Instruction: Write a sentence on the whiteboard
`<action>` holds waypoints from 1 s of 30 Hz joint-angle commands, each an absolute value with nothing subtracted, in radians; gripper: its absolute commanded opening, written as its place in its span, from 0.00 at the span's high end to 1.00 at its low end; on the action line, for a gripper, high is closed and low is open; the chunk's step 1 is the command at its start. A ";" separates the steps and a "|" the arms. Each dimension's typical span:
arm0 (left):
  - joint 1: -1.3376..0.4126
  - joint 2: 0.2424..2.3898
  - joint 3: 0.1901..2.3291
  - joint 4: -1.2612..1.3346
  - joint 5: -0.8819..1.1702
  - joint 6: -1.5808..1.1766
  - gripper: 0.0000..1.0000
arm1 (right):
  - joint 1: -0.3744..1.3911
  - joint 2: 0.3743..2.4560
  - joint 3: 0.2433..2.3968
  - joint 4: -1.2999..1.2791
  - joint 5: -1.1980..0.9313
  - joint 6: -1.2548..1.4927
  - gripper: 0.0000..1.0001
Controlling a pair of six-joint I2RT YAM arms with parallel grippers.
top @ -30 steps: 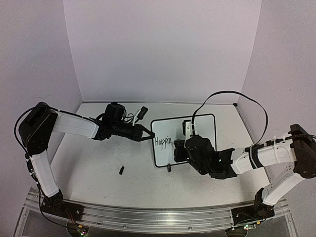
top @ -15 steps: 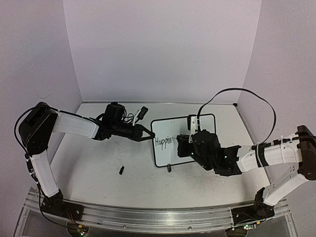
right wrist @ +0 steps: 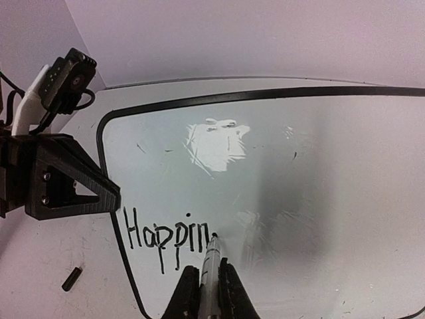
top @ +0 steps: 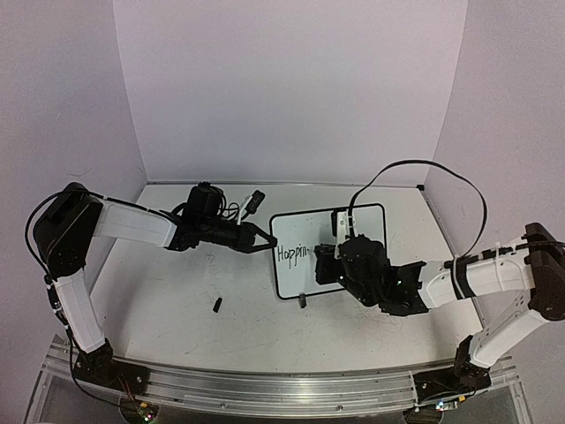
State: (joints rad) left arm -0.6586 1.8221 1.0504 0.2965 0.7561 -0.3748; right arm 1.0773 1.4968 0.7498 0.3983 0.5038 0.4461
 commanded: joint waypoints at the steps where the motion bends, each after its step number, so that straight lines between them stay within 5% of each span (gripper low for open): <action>1: -0.663 1.780 1.044 0.265 0.772 -0.399 1.00 | 1.072 1.517 0.774 0.419 0.514 0.441 1.00; 30: -0.663 1.783 1.044 0.265 0.770 -0.396 1.00 | 1.072 1.482 0.774 0.414 0.590 0.446 1.00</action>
State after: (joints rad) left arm -0.6586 1.8206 1.0504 0.2955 0.7551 -0.3744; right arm 1.0779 1.5017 0.7498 0.4030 0.5457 0.4624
